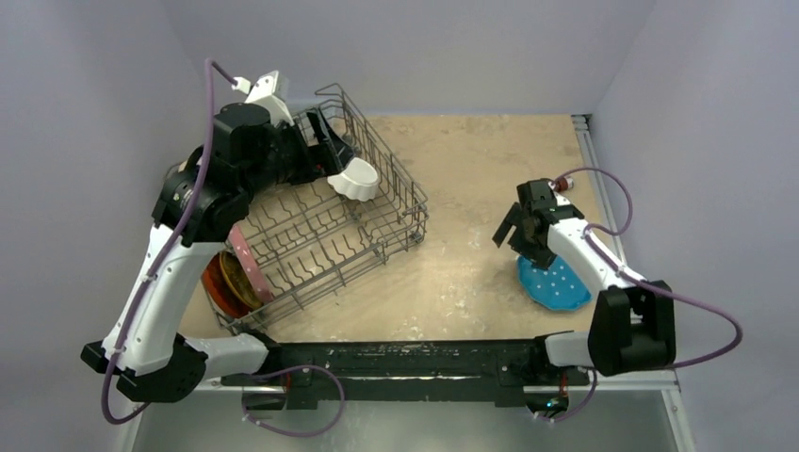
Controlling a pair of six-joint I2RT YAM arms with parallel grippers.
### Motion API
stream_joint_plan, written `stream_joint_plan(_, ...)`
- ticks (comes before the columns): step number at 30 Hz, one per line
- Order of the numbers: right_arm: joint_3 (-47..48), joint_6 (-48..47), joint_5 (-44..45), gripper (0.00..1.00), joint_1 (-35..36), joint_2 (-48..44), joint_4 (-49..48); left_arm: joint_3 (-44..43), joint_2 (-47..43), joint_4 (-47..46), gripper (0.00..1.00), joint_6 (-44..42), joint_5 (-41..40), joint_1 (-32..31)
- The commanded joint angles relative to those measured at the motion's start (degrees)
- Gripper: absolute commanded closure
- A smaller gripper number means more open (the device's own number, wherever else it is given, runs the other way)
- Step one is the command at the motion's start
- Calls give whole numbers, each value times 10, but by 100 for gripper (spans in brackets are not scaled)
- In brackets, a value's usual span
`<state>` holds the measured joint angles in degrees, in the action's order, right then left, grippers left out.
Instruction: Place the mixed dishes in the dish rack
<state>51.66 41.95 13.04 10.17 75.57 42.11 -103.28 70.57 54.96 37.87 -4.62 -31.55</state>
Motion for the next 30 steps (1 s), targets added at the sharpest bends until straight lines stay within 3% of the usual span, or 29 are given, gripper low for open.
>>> stream_joint_plan(1, -24, 10, -30, 10, -17, 47, -64, 2, -37, -7, 15, -9, 18, 23)
stream_joint_plan(7, -16, -11, -16, 21, -19, 121, -104, 22, -55, -1, 15, 10, 27, 26)
stream_joint_plan(14, -41, -16, 26, 30, -20, 135, -122, 40, -79, 7, 15, 30, 26, 26)
stream_joint_plan(17, -50, -21, 59, 43, -20, 127, -127, 60, -94, 5, 16, 44, 31, 26)
stream_joint_plan(19, -50, -32, 66, 60, -20, 122, -134, 69, -104, 7, 16, 52, 36, 26)
stream_joint_plan(23, -43, -72, 34, 79, -18, 105, -149, 82, -118, 14, 16, 63, 40, 26)
stream_joint_plan(25, -40, -89, 14, 82, -19, 90, -155, 85, -125, 16, 16, 66, 40, 26)
stream_joint_plan(28, -32, -117, -30, 100, -18, 65, -161, 88, -133, 19, 17, 69, 39, 26)
stream_joint_plan(30, -22, -131, -72, 100, -17, 45, -161, 88, -137, 22, 17, 70, 38, 26)
